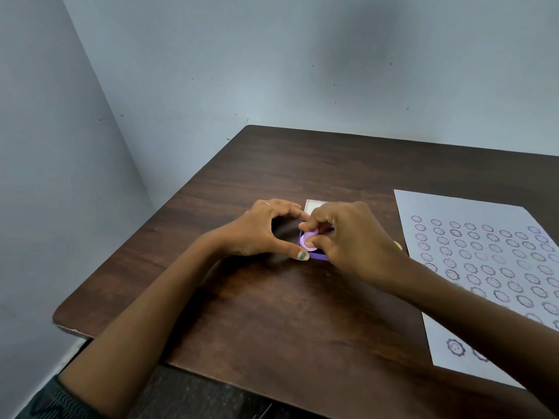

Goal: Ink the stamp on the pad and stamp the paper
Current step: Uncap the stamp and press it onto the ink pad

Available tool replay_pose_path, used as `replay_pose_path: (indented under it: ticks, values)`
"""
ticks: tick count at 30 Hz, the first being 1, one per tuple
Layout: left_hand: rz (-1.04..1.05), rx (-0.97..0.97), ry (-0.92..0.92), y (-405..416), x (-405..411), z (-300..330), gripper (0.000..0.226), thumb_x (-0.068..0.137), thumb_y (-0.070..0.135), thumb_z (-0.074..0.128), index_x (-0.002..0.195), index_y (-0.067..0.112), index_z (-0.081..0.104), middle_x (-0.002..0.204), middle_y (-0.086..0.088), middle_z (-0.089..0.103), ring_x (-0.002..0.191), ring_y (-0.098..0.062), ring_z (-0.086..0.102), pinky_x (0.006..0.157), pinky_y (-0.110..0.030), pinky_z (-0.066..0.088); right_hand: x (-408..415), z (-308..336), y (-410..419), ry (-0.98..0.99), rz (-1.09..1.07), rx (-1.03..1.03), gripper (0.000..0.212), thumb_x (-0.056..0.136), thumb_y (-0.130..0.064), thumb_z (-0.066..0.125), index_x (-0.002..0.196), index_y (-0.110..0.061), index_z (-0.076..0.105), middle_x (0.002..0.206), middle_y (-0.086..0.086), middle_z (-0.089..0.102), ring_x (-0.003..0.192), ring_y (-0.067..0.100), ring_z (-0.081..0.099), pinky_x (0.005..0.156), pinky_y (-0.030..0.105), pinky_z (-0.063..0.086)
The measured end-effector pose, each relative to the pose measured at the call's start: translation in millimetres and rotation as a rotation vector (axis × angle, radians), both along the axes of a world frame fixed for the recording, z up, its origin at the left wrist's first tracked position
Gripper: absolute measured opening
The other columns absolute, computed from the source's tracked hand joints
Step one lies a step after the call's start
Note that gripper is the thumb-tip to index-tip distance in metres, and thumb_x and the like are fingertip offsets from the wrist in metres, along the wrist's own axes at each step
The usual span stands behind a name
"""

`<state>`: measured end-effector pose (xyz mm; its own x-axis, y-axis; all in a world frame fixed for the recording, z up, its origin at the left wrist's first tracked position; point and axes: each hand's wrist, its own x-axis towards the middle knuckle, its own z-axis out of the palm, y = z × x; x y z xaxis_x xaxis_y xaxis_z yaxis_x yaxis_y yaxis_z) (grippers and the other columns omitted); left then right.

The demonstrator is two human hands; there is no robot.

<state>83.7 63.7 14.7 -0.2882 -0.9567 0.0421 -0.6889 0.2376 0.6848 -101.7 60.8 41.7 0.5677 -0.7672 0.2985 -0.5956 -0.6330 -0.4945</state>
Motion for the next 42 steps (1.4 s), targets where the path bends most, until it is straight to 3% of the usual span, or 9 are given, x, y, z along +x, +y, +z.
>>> replay_pose_path:
  ticks: [11, 15, 19, 24, 27, 30, 33, 37, 42]
  values:
    - [-0.006, 0.004, 0.018, -0.3, -0.2, -0.1, 0.061, 0.065, 0.037, 0.084, 0.120, 0.034, 0.059, 0.134, 0.010, 0.050, 0.129, -0.008, 0.039, 0.109, -0.032, 0.033, -1.1, 0.8, -1.0, -0.069, -0.048, 0.037, 0.017, 0.068, -0.008, 0.074, 0.084, -0.015, 0.074, 0.081, 0.004, 0.074, 0.070, 0.012, 0.065, 0.061, 0.010, 0.042]
    - [-0.006, -0.008, 0.033, -0.5, -0.1, -0.7, 0.060, 0.065, 0.036, 0.084, 0.120, 0.035, 0.059, 0.133, 0.011, 0.052, 0.126, -0.004, 0.040, 0.104, -0.021, 0.032, 1.4, -2.5, 4.2, 0.017, -0.008, -0.066, 0.018, 0.072, -0.006, 0.070, 0.089, -0.011, 0.073, 0.089, 0.007, 0.074, 0.076, 0.015, 0.064, 0.067, 0.018, 0.043]
    - [-0.020, -0.017, 0.050, -0.6, -1.2, -0.2, 0.059, 0.064, 0.034, 0.085, 0.118, 0.031, 0.061, 0.131, 0.011, 0.054, 0.125, -0.003, 0.043, 0.108, -0.029, 0.035, -2.9, -0.2, 0.5, -0.109, -0.074, 0.058, 0.018, 0.068, -0.009, 0.075, 0.085, -0.016, 0.074, 0.077, -0.001, 0.072, 0.061, 0.001, 0.059, 0.061, 0.002, 0.040]
    - [-0.020, -0.006, 0.044, -1.1, 0.1, -0.6, 0.061, 0.064, 0.037, 0.085, 0.120, 0.033, 0.060, 0.131, 0.010, 0.053, 0.126, -0.006, 0.043, 0.109, -0.035, 0.036, 0.1, -4.2, 6.5, -0.032, -0.033, -0.040, 0.020, 0.071, -0.007, 0.071, 0.090, -0.012, 0.073, 0.090, 0.004, 0.074, 0.072, 0.007, 0.061, 0.067, 0.008, 0.040]
    - [-0.019, -0.017, 0.039, -1.8, 0.1, -1.2, 0.060, 0.064, 0.036, 0.085, 0.119, 0.032, 0.061, 0.131, 0.010, 0.054, 0.126, -0.005, 0.043, 0.109, -0.031, 0.035, -1.9, -3.6, 3.5, -0.106, -0.081, 0.001, 0.019, 0.069, -0.008, 0.074, 0.086, -0.014, 0.073, 0.081, 0.002, 0.074, 0.061, 0.002, 0.057, 0.061, 0.003, 0.039]
    - [-0.020, -0.017, 0.059, -2.1, 0.5, -2.5, 0.059, 0.064, 0.036, 0.085, 0.117, 0.035, 0.061, 0.131, 0.012, 0.053, 0.124, 0.001, 0.043, 0.102, -0.019, 0.034, 1.3, -8.2, 7.4, -0.009, -0.025, -0.110, 0.018, 0.072, -0.005, 0.068, 0.089, -0.010, 0.071, 0.090, 0.008, 0.073, 0.075, 0.016, 0.063, 0.068, 0.018, 0.045]
    - [-0.016, -0.022, 0.068, -2.5, 0.4, -3.1, 0.059, 0.063, 0.035, 0.085, 0.117, 0.033, 0.061, 0.129, 0.012, 0.055, 0.122, 0.001, 0.044, 0.100, -0.016, 0.034, 0.1, -7.7, 6.1, -0.099, -0.080, -0.061, 0.019, 0.070, -0.006, 0.071, 0.088, -0.012, 0.073, 0.087, 0.005, 0.074, 0.069, 0.007, 0.057, 0.063, 0.010, 0.042]
    - [-0.022, -0.026, 0.066, -3.1, 1.5, -4.1, 0.059, 0.064, 0.035, 0.085, 0.118, 0.035, 0.061, 0.129, 0.015, 0.055, 0.121, 0.005, 0.044, 0.096, -0.009, 0.033, 2.6, -13.3, 14.2, -0.031, -0.057, -0.195, 0.018, 0.072, -0.003, 0.064, 0.087, -0.008, 0.070, 0.087, 0.011, 0.072, 0.076, 0.025, 0.062, 0.066, 0.032, 0.048]
    - [-0.027, -0.046, 0.078, -3.6, 1.3, -4.8, 0.058, 0.063, 0.034, 0.086, 0.116, 0.032, 0.062, 0.125, 0.014, 0.058, 0.115, 0.011, 0.046, 0.087, 0.002, 0.032, 1.9, -15.1, 11.9, -0.129, -0.134, -0.144, 0.017, 0.072, -0.005, 0.066, 0.087, -0.011, 0.071, 0.088, 0.008, 0.072, 0.077, 0.019, 0.061, 0.069, 0.026, 0.043]
